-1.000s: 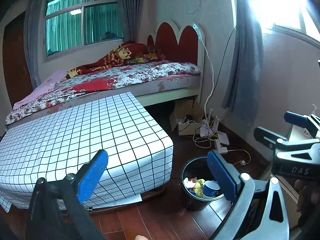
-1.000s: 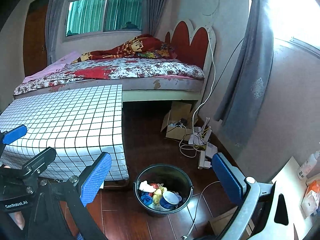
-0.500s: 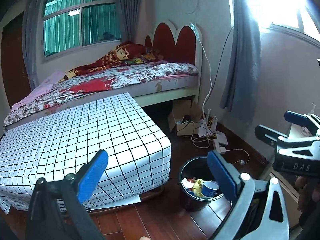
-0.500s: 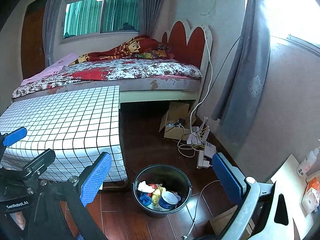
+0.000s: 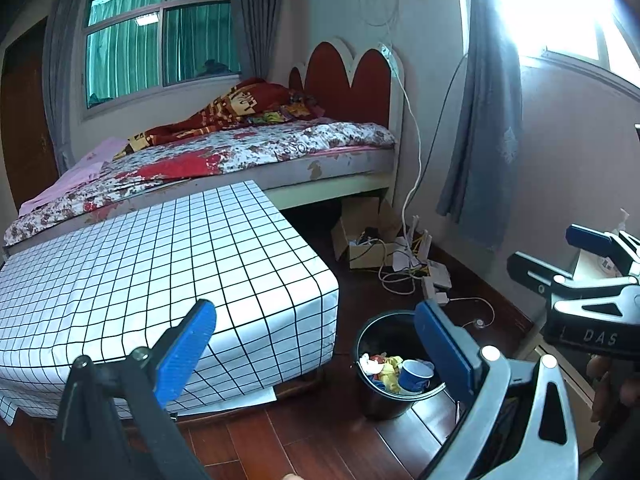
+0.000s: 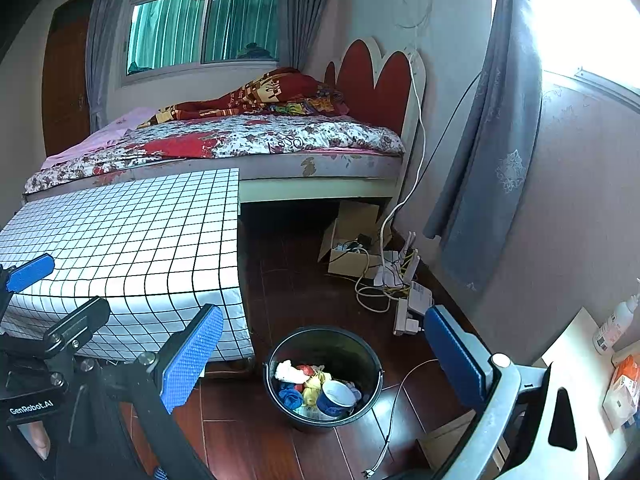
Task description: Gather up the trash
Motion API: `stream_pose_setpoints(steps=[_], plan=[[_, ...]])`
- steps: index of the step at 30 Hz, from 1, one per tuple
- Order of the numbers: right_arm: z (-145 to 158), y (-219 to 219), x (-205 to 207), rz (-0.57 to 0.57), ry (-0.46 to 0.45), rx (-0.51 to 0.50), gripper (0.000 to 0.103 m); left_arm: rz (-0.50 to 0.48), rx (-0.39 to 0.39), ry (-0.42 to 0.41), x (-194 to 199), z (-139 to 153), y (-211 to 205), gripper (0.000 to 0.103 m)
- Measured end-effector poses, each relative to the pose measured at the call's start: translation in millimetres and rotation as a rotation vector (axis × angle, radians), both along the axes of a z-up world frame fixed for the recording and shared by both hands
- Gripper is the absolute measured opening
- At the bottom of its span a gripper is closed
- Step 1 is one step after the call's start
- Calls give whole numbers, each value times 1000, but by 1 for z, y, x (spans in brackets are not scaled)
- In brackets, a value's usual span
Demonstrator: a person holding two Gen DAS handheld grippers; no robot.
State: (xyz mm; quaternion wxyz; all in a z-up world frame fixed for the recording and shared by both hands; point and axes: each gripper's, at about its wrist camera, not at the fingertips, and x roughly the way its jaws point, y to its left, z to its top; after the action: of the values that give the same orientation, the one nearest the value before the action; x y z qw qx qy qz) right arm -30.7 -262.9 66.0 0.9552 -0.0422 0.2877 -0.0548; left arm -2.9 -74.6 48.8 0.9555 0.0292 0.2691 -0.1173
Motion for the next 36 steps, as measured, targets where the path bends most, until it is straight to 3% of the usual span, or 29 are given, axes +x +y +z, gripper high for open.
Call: stream_pose_setpoints(steps=[36], plan=[[-5, -1, 3, -1, 13, 6, 102, 1, 12, -9, 5, 1, 6, 101]])
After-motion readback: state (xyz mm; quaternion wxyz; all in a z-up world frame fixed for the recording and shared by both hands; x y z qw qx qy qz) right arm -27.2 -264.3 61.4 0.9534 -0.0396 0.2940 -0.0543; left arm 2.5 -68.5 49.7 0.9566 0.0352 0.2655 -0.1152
